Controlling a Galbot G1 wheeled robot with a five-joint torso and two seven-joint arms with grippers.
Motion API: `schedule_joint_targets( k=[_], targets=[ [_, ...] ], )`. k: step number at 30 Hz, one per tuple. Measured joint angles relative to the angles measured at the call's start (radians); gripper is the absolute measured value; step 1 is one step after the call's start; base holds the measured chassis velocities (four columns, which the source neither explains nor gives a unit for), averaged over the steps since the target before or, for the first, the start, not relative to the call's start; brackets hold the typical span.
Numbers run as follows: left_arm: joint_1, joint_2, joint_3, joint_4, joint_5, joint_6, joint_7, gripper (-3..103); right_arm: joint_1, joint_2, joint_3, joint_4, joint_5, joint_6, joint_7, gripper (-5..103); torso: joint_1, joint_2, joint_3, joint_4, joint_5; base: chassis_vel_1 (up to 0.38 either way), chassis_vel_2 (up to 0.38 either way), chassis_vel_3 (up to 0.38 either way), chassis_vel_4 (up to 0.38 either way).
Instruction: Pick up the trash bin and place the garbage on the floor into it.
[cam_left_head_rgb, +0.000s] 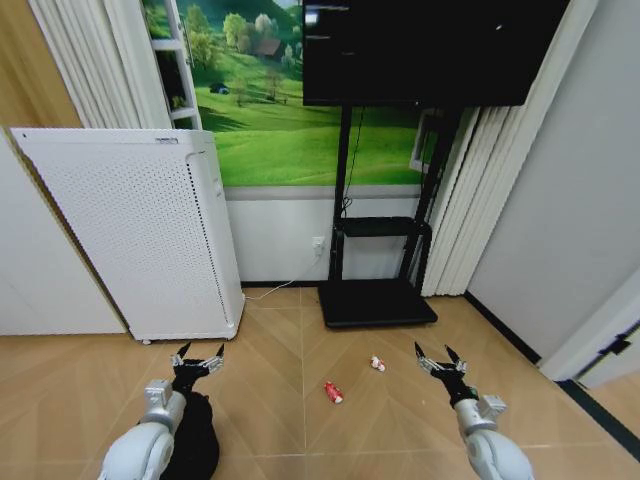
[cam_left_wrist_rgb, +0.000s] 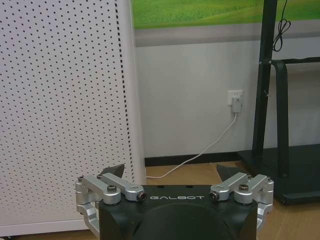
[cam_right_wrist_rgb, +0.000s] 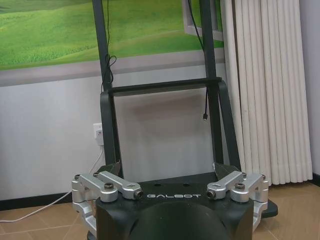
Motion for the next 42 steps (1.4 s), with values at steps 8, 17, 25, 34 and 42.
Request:
schedule_joint_targets(
  k=[8,17,25,34,42],
  targets=[
    [0.001,0.0,0.0,0.002,0.001,0.0,0.001,100,0.0,0.001,0.0,-0.003,0.0,0.001,0.0,100,-0.008,-0.031,-0.023,0.0,0.0,0.0,0.0,0.0,0.0],
    [-0.003,-0.003,0.004,0.007,0.001,-0.001,0.001,100,0.0,0.001,0.0,-0.006,0.002,0.005,0.0,100,-0.016,-0.065,-0.049,0.0,0.0,0.0,0.0,0.0,0.0],
    [-0.006,-0.006,0.017,0.022,0.004,-0.02,-0.033,100,-0.001,-0.002,0.001,-0.015,0.009,0.008,0.0,100,-0.023,-0.098,-0.075,0.0,-0.0001,0.0,0.0,0.0,0.0],
    [0.101,0.014,-0.121,-0.068,-0.021,0.065,-0.083,100,-0.013,-0.002,-0.002,-0.026,0.023,0.014,0.006,100,-0.023,-0.102,-0.08,0.0001,-0.0001,0.0,0.0,0.0,0.0],
    [0.292,0.01,-0.329,-0.149,-0.077,0.153,-0.06,100,-0.036,0.024,-0.011,-0.049,0.033,0.014,0.039,100,-0.022,-0.099,-0.078,-0.0005,-0.0001,0.0,0.0,0.0,0.0]
  ],
)
